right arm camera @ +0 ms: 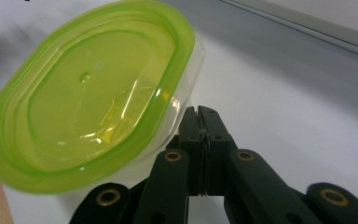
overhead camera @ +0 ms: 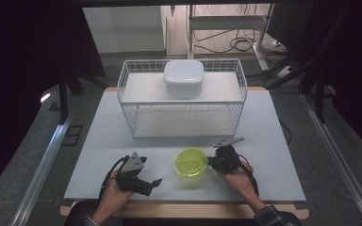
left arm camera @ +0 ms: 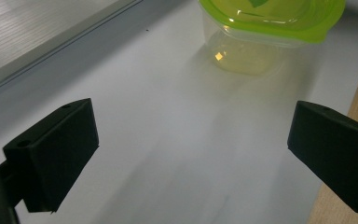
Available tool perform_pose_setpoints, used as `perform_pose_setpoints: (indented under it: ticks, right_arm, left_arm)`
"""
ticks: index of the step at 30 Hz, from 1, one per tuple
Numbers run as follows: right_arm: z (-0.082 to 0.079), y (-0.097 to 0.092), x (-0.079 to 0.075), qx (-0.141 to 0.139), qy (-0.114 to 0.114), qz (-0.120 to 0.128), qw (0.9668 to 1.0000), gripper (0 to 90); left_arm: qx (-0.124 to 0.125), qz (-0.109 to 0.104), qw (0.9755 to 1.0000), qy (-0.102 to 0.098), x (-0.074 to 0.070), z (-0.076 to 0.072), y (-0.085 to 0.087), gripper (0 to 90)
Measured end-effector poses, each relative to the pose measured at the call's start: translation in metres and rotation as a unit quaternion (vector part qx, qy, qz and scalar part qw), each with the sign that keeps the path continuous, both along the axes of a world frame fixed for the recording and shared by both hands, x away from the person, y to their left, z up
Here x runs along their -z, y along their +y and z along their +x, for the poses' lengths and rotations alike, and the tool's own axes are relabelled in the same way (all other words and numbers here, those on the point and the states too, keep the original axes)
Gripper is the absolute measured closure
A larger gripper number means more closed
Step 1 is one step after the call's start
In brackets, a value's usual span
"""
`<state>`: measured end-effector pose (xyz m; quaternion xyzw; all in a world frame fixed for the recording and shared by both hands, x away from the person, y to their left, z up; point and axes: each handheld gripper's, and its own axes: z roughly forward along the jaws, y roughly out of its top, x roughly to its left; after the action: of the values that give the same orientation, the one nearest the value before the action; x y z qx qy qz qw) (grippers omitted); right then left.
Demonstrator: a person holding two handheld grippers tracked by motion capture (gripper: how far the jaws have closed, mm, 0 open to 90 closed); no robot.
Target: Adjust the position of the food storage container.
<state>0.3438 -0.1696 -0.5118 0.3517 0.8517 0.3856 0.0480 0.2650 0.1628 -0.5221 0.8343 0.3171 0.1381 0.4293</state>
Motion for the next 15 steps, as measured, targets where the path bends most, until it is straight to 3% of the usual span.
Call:
perform_pose_setpoints:
  ticks: [5, 15]
  right_arm:
    - [0.004, 0.01, 0.002, -0.011, -0.008, -0.012, 0.9998, 87.3]
    - [0.003, -0.009, -0.009, 0.021, -0.042, -0.025, 0.9986, 76.4]
  left_arm:
    - [0.001, 0.002, 1.0, 0.001, 0.0, 0.0, 0.0, 1.7]
    - [0.001, 0.004, 1.0, 0.001, 0.0, 0.0, 0.001, 1.7]
